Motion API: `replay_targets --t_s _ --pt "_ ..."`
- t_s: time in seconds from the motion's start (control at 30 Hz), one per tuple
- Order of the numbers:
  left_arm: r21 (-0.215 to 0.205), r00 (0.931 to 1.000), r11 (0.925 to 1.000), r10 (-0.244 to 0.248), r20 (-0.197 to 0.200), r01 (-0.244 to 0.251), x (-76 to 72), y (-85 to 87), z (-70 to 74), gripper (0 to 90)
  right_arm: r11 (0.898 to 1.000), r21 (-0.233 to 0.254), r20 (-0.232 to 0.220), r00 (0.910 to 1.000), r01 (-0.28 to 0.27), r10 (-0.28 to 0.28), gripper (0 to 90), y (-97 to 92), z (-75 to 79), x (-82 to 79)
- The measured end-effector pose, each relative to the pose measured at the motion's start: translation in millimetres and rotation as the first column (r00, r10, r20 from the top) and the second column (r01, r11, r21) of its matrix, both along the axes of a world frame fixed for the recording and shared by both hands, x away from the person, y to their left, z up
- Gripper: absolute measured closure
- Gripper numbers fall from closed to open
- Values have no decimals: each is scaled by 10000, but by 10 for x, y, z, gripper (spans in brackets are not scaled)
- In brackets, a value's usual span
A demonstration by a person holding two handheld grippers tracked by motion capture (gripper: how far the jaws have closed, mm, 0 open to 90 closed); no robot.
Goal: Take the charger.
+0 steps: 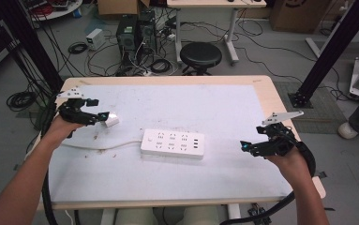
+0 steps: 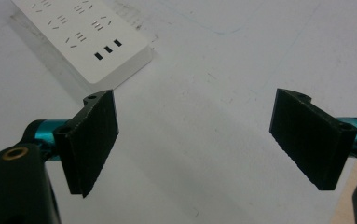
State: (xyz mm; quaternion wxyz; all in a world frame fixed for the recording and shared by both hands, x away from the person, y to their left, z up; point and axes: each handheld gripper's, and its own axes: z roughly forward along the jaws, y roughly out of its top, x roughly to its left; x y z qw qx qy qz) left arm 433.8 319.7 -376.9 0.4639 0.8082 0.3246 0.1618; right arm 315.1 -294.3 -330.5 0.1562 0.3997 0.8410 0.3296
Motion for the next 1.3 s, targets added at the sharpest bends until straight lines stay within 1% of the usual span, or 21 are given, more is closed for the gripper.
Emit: replay_targets --t_s 0.13,0.2,0.27,0.3,0.37,0.43,0.47,0.5,0.53,0.57,0.6,0.63,0.67,0.7,0.73,0.9,1.0,1.1,1.13,1.27,1.3 --pt "47 10000 10000 33 -48 -33 57 -2 -54 179 10000 -54 -88 10000 12 -12 156 23 -5 19" --pt "149 9999 9999 -13 -102 14 124 -5 -105 179 9999 -140 -146 9999 -18 16 156 40 -7 40" --pt "230 9997 9996 -128 -211 133 179 -14 -148 179 9999 -168 -209 9998 41 -44 156 50 -6 48" --pt "336 9991 9992 -220 -355 232 235 -20 -196 179 9998 -166 -214 9998 59 -62 157 54 -6 53" --pt "437 9987 9989 -171 -485 192 291 -17 -251 179 9997 -217 -230 9997 63 -68 156 56 -3 59" --pt "437 9987 9989 -171 -485 192 291 -17 -251 179 9997 -218 -256 9996 111 -117 156 58 0 60" --pt "503 9975 9987 -89 -705 125 349 -12 -335 179 9996 -247 -253 9996 127 -134 156 59 -1 64" --pt "570 9971 9983 -97 -756 141 364 -12 -362 179 9996 -259 -242 9996 119 -125 156 60 -4 68" --pt "644 9961 9977 -147 -868 204 376 -12 -388 179 9995 -264 -270 9995 151 -158 156 64 -6 69" --pt "644 9961 9977 -147 -868 204 376 -12 -388 179 9995 -264 -270 9995 151 -158 156 64 -6 69" --pt "702 9954 9974 -112 -948 179 386 -16 -415 179 9995 -278 -289 9995 151 -159 156 66 -9 71" --pt "791 9933 9968 -27 -1154 119 407 -19 -463 179 9994 -306 -324 9993 176 -186 156 74 -16 78" --pt "791 9933 9968 -27 -1154 119 407 -19 -463 179 9994 -306 -324 9993 176 -186 156 74 -16 78" --pt "900 9923 9959 13 -1236 99 425 -20 -492 179 9993 -325 -326 9993 165 -176 156 83 -17 89" --pt "900 9923 9959 13 -1236 99 425 -20 -492 179 9993 -325 -326 9993 165 -176 156 83 -17 89" --pt "1154 9891 9933 190 -1457 -21 442 -38 -541 179 9993 -325 -291 9994 198 -208 156 88 -7 94" --pt "1465 9864 9892 325 -1611 -86 449 -55 -569 179 9992 -332 -323 9992 218 -229 156 78 -14 90" --pt "1486 9854 9889 338 -1666 -88 449 -63 -577 179 9991 -334 -330 9991 246 -257 156 71 -15 87" --pt "1741 9831 9847 381 -1789 -65 449 -83 -598 179 9991 -334 -330 9991 246 -257 156 71 -15 87" --pt "2075 9797 9782 407 -1961 9 453 -99 -629 202 9993 -326 -309 9993 206 -216 156 55 -28 89" --pt "2075 9797 9782 407 -1961 9 453 -99 -629 212 9993 -326 -309 9993 206 -216 156 55 -28 89"
